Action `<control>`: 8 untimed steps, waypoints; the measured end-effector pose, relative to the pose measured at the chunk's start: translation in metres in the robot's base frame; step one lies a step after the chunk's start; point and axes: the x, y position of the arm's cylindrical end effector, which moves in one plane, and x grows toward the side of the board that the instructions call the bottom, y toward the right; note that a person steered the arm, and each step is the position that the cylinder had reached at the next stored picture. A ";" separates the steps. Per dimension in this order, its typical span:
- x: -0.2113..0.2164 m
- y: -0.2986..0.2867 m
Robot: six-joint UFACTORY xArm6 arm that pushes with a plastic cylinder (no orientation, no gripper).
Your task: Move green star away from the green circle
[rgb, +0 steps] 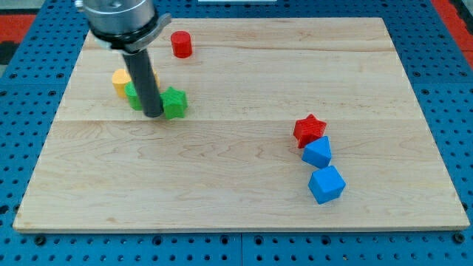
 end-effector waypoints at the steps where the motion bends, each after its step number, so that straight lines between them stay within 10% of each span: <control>1: -0.014 0.003; 8: -0.055 0.202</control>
